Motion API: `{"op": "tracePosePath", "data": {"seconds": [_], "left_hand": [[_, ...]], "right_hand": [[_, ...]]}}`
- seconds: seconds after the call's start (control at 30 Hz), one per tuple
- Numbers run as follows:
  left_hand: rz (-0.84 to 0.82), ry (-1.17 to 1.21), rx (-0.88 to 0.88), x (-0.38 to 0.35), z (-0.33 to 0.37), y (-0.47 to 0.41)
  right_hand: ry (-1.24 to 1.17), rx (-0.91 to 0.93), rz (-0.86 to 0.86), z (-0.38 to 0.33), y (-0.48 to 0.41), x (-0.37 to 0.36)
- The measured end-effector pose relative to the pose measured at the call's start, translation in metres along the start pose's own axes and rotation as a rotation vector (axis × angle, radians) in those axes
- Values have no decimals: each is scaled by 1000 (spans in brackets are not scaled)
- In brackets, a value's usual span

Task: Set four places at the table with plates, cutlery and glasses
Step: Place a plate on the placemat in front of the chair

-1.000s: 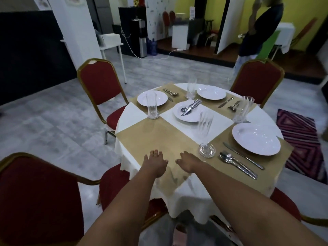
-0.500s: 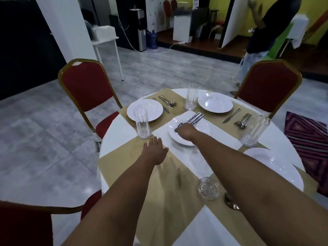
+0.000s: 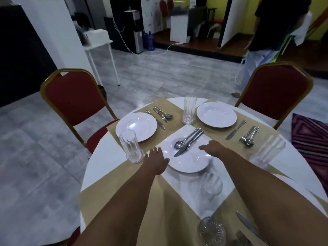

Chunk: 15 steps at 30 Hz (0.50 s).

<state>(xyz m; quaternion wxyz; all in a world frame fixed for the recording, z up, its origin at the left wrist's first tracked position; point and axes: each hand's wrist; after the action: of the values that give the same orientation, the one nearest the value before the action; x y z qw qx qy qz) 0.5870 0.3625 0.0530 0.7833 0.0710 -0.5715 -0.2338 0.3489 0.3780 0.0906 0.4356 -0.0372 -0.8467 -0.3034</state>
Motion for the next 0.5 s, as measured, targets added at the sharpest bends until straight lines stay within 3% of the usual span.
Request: {"op": "tracePosePath", "data": {"seconds": [0.27,0.5], "left_hand": [[-68,51,42,-40,7,-21],[-101,288,138,-42,4,-35]], "right_hand": [[-62,-39,-75,25,-34,-23],[-108,-67,-22,24,-55,-30]]}}
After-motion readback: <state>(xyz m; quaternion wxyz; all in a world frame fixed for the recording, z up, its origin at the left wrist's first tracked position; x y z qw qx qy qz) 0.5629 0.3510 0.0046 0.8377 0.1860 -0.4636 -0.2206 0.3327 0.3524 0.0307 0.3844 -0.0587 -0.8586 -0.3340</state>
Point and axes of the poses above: each hand's wrist, its own y-axis away from the middle knuckle, its own x-axis out of the back of the hand, z = x × y, and after that the axes turned 8 degrees about y, right-handed
